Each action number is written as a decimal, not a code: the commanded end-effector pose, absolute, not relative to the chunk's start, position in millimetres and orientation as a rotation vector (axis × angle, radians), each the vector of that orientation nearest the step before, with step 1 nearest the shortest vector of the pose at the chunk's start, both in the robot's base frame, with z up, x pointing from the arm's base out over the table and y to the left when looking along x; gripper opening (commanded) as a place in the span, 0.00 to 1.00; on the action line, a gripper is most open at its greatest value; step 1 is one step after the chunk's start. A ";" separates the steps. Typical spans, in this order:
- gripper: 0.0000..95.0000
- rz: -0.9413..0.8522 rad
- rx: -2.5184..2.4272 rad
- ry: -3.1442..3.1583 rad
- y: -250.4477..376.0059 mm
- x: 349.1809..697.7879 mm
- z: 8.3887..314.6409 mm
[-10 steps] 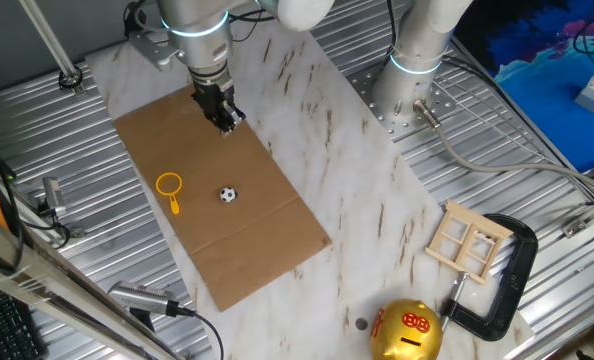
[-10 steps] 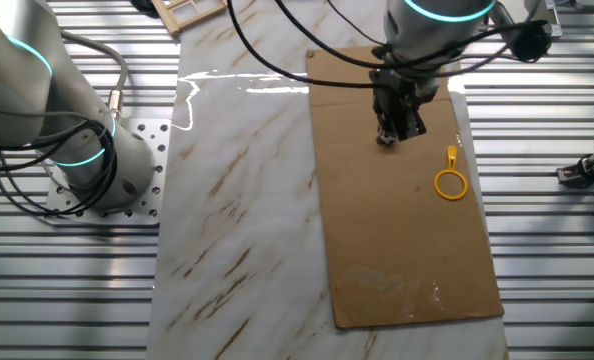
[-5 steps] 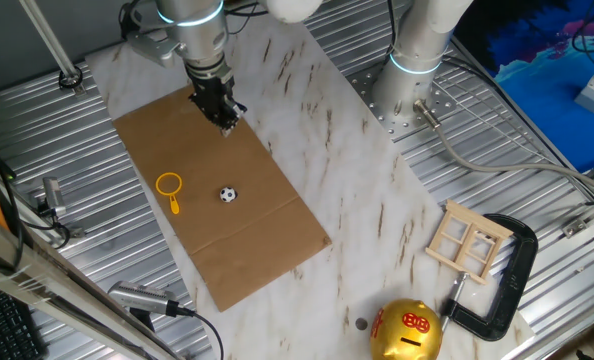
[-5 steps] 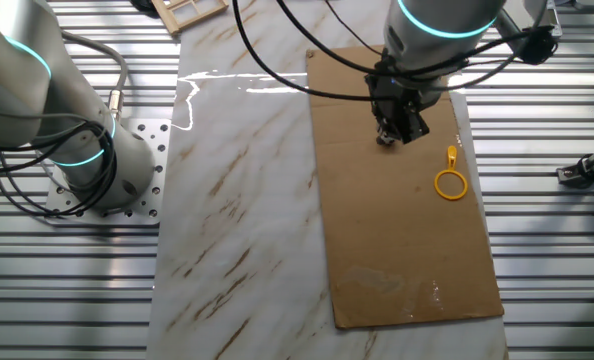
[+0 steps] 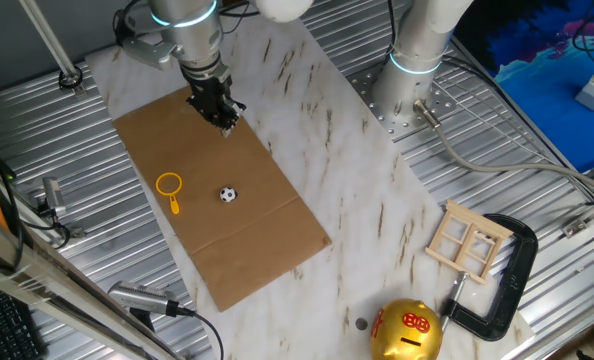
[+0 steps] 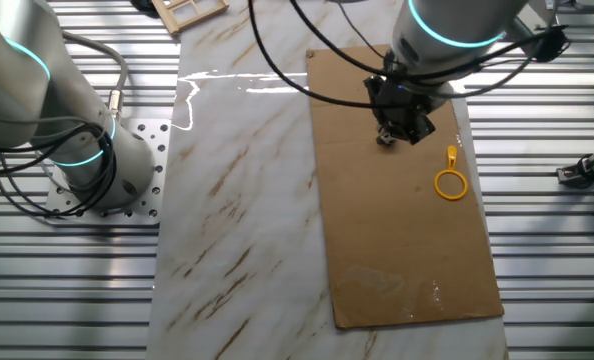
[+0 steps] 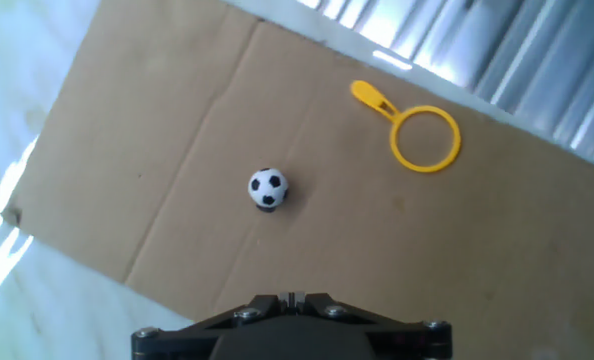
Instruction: Attach the bubble ring to the ball
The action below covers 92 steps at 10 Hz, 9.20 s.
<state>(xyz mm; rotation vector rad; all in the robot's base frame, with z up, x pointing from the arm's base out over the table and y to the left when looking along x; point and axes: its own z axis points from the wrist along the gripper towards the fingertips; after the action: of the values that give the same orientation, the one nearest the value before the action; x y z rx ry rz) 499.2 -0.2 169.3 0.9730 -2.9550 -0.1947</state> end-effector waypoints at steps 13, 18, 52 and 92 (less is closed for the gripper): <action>0.00 -0.233 1.329 -2.789 -39.4 605.4 113.7; 0.00 -0.225 1.356 -2.755 -37.4 620.8 99.9; 0.20 -0.206 1.341 -2.771 -33.9 634.2 66.5; 0.40 -0.242 1.790 -2.532 23.4 662.0 21.7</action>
<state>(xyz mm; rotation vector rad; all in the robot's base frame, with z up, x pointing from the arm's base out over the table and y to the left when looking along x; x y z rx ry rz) 662.0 24.0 20.6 1.7876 -2.5335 -0.2436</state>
